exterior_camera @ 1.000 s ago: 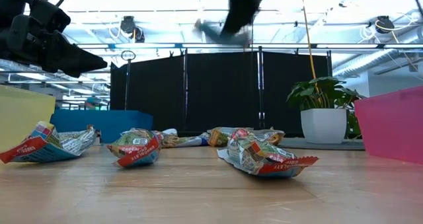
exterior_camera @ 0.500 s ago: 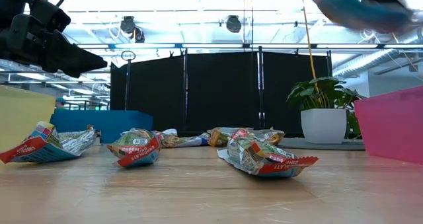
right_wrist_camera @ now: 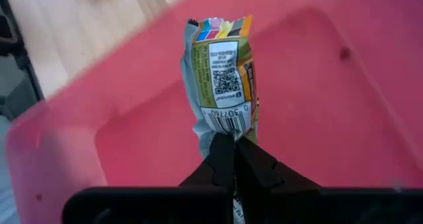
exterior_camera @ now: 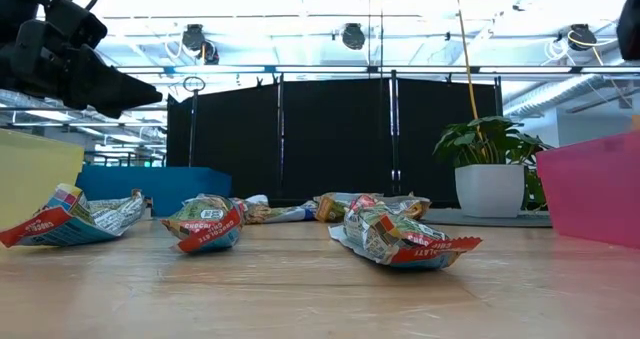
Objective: Pick and place Granola Bars by type
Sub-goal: Put the yellow granola bar into the pink bin
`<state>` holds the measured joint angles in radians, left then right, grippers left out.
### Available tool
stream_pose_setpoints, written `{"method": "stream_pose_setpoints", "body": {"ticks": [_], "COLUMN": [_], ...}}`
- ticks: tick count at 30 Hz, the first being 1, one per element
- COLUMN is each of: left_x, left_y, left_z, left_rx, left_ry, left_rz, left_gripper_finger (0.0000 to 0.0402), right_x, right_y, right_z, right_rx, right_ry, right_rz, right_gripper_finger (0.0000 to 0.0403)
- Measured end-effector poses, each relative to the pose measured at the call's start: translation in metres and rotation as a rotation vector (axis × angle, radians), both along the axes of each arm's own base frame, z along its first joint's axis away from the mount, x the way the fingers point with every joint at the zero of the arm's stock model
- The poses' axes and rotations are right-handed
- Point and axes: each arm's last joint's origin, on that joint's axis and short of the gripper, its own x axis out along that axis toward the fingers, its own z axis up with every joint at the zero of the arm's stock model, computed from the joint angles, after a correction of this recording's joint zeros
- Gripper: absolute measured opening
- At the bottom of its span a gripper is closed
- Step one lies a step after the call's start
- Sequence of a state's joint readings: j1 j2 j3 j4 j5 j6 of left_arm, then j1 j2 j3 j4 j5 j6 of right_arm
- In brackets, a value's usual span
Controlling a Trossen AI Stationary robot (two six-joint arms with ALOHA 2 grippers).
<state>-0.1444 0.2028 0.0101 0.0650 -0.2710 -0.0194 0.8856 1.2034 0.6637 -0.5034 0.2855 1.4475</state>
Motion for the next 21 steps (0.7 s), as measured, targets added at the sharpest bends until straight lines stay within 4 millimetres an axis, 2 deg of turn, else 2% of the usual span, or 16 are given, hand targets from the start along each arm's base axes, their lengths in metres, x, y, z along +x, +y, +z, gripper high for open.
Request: {"method": "stream_pose_setpoints", "body": {"ticks": [10, 17, 21], "left_x": [0.0, 0.0, 0.0], "left_y": [0.0, 0.0, 0.0], "left_z": [0.0, 0.0, 0.0], "left_rx": [-0.011, -0.012, -0.012], "left_ry": [-0.001, -0.001, -0.001], "left_rz": [0.001, 0.002, 0.002], "left_gripper_finger": [0.0118, 0.0118, 0.0118], "right_x": [-0.001, 0.0, 0.009], "right_y": [0.001, -0.003, -0.017], "right_z": [-0.002, -0.003, 0.0], "right_rx": [0.038, 0.022, -0.052], "right_ry": [-0.001, 0.013, -0.016], "right_rz": [-0.04, -0.058, -0.043], "right_gripper_finger": [0.0017, 0.007, 0.0106]}}
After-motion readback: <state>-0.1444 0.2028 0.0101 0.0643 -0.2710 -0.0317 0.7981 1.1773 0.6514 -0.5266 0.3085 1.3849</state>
